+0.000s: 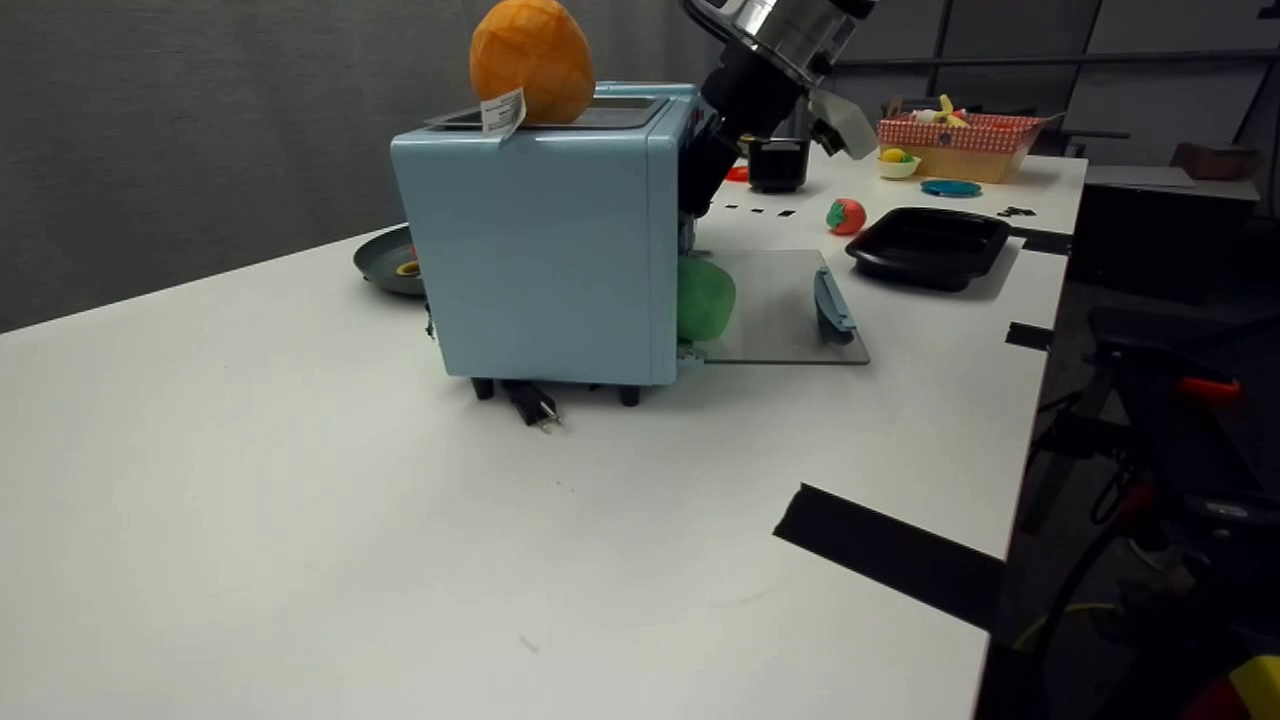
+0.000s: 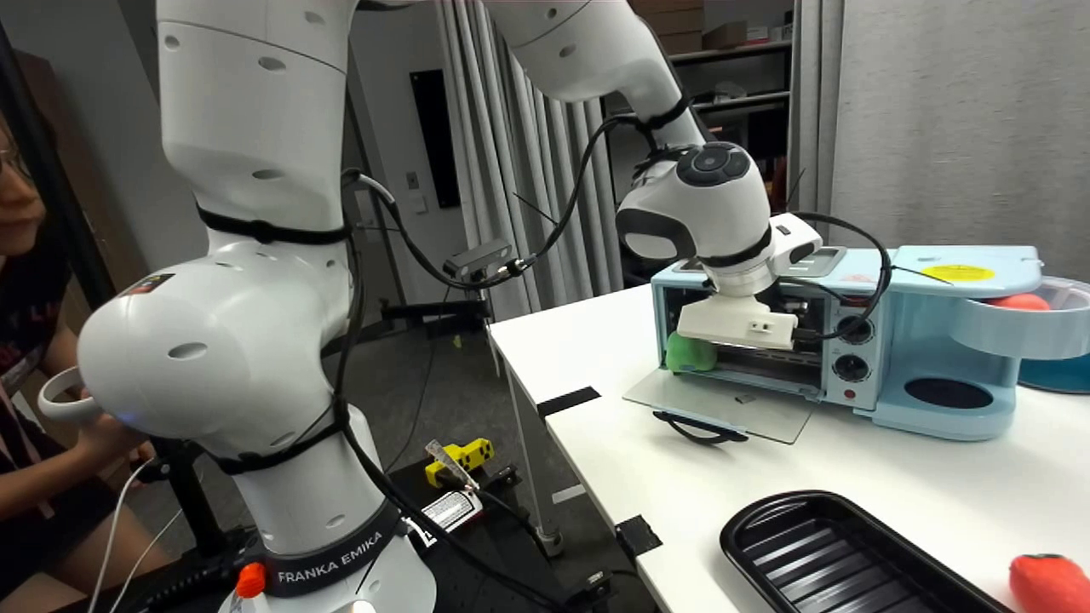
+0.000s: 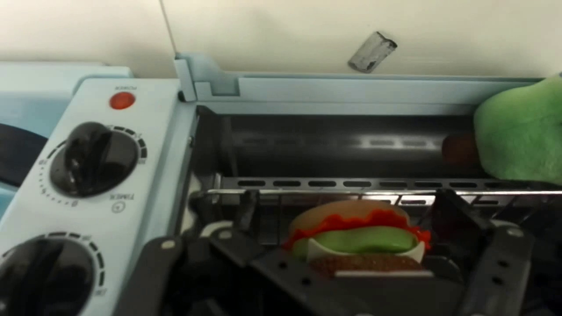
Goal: Remove the toy burger from the breakfast station oven, close the breakfast station oven door
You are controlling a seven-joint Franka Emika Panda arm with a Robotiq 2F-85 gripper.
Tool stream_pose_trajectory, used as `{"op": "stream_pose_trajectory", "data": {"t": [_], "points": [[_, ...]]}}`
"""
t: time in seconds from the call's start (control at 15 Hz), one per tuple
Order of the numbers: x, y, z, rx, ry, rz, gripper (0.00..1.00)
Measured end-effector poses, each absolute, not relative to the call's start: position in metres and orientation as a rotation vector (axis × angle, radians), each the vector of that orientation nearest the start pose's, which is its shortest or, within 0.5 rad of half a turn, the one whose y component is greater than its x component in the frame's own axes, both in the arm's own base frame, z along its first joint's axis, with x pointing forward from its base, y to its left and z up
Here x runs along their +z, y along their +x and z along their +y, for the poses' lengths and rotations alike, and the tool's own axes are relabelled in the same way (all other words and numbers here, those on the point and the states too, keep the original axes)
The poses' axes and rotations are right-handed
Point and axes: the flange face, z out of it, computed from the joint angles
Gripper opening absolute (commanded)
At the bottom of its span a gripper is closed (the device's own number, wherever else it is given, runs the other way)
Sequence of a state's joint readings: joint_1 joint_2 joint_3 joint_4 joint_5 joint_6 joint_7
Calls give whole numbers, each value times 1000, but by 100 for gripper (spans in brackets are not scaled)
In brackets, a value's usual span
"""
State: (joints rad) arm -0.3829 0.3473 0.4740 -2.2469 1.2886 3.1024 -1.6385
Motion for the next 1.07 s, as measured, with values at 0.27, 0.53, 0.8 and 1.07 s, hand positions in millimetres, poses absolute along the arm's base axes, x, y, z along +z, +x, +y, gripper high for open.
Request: {"op": "stream_pose_trajectory", "data": {"t": [0.27, 0.53, 0.8, 1.07], "points": [[249, 541, -29, -922, -2836, -558, 100], [252, 542, -27, -936, -2828, -535, 84], [248, 543, -22, -927, -2815, -523, 51], [248, 544, -21, -928, -2812, -522, 43]]}}
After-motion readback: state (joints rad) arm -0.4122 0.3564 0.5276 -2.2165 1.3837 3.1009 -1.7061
